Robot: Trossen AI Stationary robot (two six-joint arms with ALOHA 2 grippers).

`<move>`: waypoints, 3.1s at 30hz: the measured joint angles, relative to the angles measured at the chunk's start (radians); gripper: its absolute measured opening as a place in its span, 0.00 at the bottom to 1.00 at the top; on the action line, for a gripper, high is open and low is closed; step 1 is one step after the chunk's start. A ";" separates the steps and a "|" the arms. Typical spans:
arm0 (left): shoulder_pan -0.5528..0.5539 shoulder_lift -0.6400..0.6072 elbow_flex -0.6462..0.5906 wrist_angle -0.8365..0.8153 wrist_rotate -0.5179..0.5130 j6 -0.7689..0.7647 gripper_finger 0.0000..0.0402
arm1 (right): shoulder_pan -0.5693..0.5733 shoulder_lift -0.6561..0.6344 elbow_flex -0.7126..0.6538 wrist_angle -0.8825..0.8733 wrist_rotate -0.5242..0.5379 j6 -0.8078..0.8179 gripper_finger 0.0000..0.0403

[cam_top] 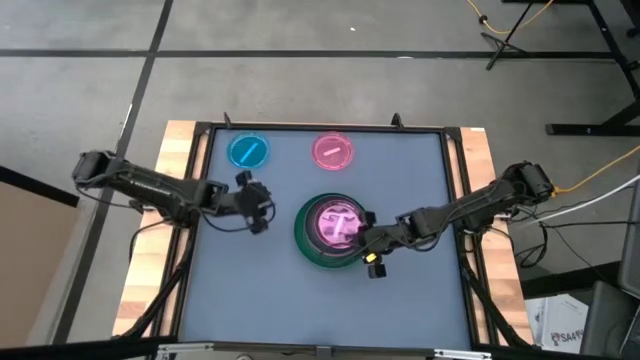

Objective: Stack plastic plates
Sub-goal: Stack the blue plate on top of the pink plate

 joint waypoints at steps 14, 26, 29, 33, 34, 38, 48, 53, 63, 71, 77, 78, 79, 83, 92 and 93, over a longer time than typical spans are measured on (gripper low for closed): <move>0.445 0.159 0.012 -0.179 0.105 0.141 0.37 | 0.000 0.000 -0.016 0.006 -0.001 0.017 0.41; 0.645 0.323 0.012 -0.033 0.106 0.315 0.37 | 0.000 0.000 -0.016 0.000 -0.001 0.013 0.41; 0.673 0.346 0.011 -0.005 0.105 0.344 0.37 | 0.000 0.000 -0.016 0.000 -0.001 0.013 0.41; 0.716 0.385 0.011 0.024 0.128 0.368 0.37 | 0.000 0.000 -0.016 0.001 -0.001 0.012 0.41; 0.724 0.396 0.012 0.030 0.131 0.374 0.37 | 0.000 0.000 -0.016 0.001 -0.001 0.012 0.41; 0.749 0.419 0.014 0.063 0.135 0.412 0.37 | 0.000 0.000 -0.016 0.001 -0.001 0.012 0.41; 0.759 0.426 0.011 0.102 0.099 0.455 0.19 | 0.000 0.000 -0.016 0.001 -0.001 0.012 0.41; 0.759 0.427 0.010 0.096 0.095 0.478 0.03 | 0.000 0.000 -0.016 0.001 -0.001 0.013 0.41; 0.644 0.423 0.010 0.081 0.028 0.473 0.00 | 0.000 0.000 -0.015 0.001 -0.001 0.018 0.41; 0.461 0.323 0.045 -0.038 -0.016 0.333 0.00 | 0.077 0.000 -0.015 -0.004 0.042 0.063 0.41; 0.294 0.262 0.144 -0.152 -0.036 0.238 0.00 | 0.155 0.000 -0.015 -0.005 0.156 0.102 0.41; 0.261 0.262 0.166 -0.170 -0.047 0.229 0.00 | 0.165 0.000 -0.015 -0.006 0.166 0.113 0.41; 0.228 0.262 0.190 -0.183 -0.060 0.215 0.00 | 0.175 0.000 -0.015 -0.006 0.176 0.118 0.41; 0.105 0.262 0.272 -0.206 -0.083 0.183 0.00 | 0.209 0.000 -0.015 -0.012 0.197 0.149 0.41; -0.152 0.283 0.402 -0.178 -0.132 0.128 0.00 | 0.300 0.000 -0.015 -0.058 0.302 0.243 0.41; -0.177 0.291 0.411 -0.178 -0.146 0.122 0.00 | 0.310 0.000 -0.015 -0.065 0.312 0.253 0.41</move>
